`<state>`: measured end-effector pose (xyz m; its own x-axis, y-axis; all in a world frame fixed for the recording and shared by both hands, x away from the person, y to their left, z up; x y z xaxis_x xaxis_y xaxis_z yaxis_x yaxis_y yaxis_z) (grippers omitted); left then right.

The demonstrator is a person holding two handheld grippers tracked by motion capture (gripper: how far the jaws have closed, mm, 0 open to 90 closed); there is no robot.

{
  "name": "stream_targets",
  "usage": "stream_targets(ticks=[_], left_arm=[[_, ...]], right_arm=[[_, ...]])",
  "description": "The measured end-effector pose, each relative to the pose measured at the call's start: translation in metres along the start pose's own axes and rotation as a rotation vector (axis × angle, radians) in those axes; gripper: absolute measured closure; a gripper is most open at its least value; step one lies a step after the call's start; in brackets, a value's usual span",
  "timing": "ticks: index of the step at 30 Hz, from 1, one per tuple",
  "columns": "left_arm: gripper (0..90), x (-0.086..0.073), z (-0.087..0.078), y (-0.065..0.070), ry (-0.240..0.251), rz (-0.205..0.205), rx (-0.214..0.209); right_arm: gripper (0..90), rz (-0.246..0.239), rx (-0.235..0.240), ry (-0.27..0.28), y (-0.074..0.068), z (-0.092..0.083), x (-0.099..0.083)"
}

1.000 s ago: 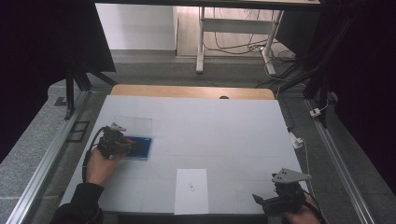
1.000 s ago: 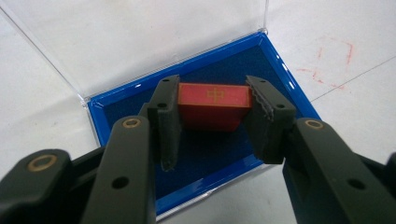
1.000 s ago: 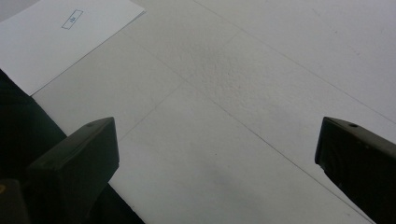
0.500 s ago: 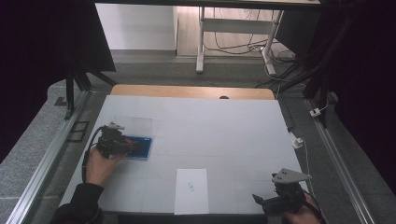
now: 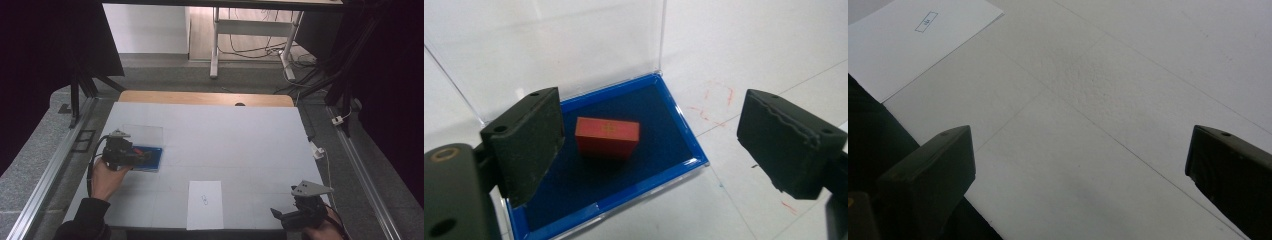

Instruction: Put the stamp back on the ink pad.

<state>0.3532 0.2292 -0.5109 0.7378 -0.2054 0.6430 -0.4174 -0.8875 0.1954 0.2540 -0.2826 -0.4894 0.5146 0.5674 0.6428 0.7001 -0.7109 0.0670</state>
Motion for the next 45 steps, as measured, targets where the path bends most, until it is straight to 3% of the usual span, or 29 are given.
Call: stream_targets(ticks=[8, 21, 31, 45], left_arm=[[5.7, 0.0, -0.013, 0.011, 0.049, 0.005, -0.043], [0.1, -0.003, -0.027, 0.03, 0.094, 0.075, -0.097], [0.0, -0.005, -0.038, 0.046, 0.118, 0.103, -0.121], [0.0, -0.024, -0.057, 0.06, 0.127, 0.091, -0.182]], right_arm=[[0.0, 0.002, -0.003, 0.003, 0.0, 0.0, 0.0], [0.0, 0.008, -0.003, 0.003, 0.0, 0.0, 0.0], [0.0, 0.007, -0.003, 0.001, 0.0, 0.0, 0.0], [0.0, 0.008, -0.003, -0.002, 0.0, 0.0, 0.0]])
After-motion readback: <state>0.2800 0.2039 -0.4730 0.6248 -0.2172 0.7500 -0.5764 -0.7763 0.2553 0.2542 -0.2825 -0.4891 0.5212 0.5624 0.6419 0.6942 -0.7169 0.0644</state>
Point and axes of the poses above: each handheld gripper's, and its own axes: z roughly forward along the jaws, x roughly out of its top, y roughly to its right, the point moved 4 cm from there along z, roughly forward along the jaws, and after that the axes turned 3 degrees about -y, right-handed, at the moved point
